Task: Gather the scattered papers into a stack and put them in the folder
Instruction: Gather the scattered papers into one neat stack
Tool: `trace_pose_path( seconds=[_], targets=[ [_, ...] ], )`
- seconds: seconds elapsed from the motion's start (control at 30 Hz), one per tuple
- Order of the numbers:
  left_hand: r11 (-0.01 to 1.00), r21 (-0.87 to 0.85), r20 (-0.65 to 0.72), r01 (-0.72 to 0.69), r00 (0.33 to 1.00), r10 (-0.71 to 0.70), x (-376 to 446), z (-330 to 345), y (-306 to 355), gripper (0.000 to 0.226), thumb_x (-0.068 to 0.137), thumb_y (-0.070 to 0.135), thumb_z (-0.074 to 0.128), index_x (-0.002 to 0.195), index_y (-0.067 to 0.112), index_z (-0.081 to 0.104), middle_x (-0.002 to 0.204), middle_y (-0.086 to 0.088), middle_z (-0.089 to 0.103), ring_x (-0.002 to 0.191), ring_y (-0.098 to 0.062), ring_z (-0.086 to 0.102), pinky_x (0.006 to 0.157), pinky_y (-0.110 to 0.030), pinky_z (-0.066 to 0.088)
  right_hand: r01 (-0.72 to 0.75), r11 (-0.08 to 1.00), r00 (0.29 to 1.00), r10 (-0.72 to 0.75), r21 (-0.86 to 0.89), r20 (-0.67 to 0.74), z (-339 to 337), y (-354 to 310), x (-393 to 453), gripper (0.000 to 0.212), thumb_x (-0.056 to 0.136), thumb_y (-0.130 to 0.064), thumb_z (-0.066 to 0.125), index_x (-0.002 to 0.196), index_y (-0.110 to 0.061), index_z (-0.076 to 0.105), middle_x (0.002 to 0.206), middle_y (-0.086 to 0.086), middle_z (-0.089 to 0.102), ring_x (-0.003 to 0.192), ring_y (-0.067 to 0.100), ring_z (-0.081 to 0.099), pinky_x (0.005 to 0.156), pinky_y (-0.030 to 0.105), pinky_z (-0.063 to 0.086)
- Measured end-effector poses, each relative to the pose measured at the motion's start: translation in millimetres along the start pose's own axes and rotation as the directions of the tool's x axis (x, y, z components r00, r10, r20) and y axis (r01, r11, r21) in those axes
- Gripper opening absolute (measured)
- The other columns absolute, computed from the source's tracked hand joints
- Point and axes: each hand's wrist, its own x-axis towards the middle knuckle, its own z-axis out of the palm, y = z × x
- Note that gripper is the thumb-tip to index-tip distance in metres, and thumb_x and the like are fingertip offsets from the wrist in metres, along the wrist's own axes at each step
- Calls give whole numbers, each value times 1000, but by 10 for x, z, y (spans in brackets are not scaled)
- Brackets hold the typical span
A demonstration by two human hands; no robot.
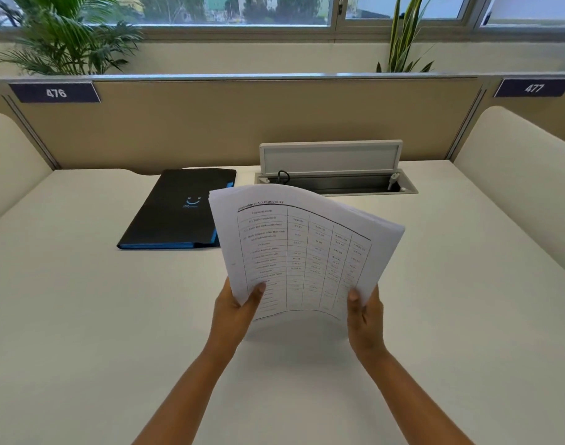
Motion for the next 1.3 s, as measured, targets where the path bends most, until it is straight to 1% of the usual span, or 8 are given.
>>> trace_pose_path(
  seconds=[0.13, 0.37, 0.5, 0.73, 0.87, 1.0, 1.17, 1.3],
  targets=[
    [994, 63, 46, 88, 995, -91, -40, 16, -318, 36, 87, 24, 54, 123, 23, 48, 108, 7, 58, 96, -10, 57, 74, -11, 46, -109, 990, 992, 115, -92, 59, -44, 315, -121, 39, 79, -72, 40, 116, -59, 36, 111, -48, 51, 102, -21, 51, 74, 0, 44],
    [979, 167, 60, 115, 990, -126, 42, 10, -537, 37, 90, 24, 52, 126, 15, 51, 110, 5, 59, 97, -13, 56, 67, -2, 44, -205, 952, 960, 241, -227, 145, -83, 528, -176, 57, 81, -58, 49, 132, -32, 42, 107, -34, 58, 97, -14, 58, 77, 9, 50],
    [973, 176, 67, 150, 984, -163, 91, 47, -590, 39, 87, 26, 58, 124, 15, 53, 109, 5, 60, 96, -12, 57, 68, -5, 44, -216, 921, 948, 277, -324, 156, -73, 554, -140, 39, 84, -49, 57, 117, -29, 47, 89, -24, 64, 62, 2, 66, 55, 21, 55],
    [933, 304, -4, 194, 979, -203, 157, 117, -710, 43, 82, 26, 66, 120, 7, 57, 110, -3, 64, 93, -11, 56, 68, -5, 43, -206, 851, 935, 317, -483, 160, -58, 620, -122, 11, 93, -35, 49, 94, -25, 53, 63, -9, 63, 57, 8, 60, 50, 15, 41],
    [877, 390, 103, 282, 933, -345, 317, 85, -700, 43, 81, 26, 67, 119, 7, 58, 119, -11, 64, 92, -15, 57, 76, -22, 44, -189, 800, 944, 308, -570, 119, -32, 646, -126, 29, 94, -34, 46, 66, -26, 41, 49, -6, 47, 44, 9, 44, 44, 18, 29],
    [874, 344, 180, 343, 889, -420, 407, 27, -683, 45, 81, 25, 67, 122, 10, 56, 123, -9, 62, 96, -18, 58, 80, -24, 45, -196, 808, 939, 318, -556, 131, -33, 626, -130, 33, 89, -48, 47, 61, -31, 41, 57, -2, 59, 52, 13, 54, 46, 16, 36],
    [872, 282, 195, 400, 866, -460, 419, 7, -662, 43, 81, 30, 67, 120, 17, 56, 112, -3, 64, 83, -11, 61, 59, -20, 49, -197, 812, 934, 326, -549, 147, -39, 565, -134, 54, 81, -63, 36, 60, -16, 50, 59, 4, 62, 55, 17, 56, 49, 27, 41],
    [876, 257, 237, 408, 852, -466, 419, -26, -641, 36, 80, 33, 66, 114, 24, 56, 102, 6, 61, 79, 2, 59, 53, -13, 49, -262, 800, 917, 380, -539, 118, -48, 555, -119, 51, 87, -50, 48, 58, -9, 52, 56, 5, 62, 53, 21, 55, 50, 30, 41]
  ],
)
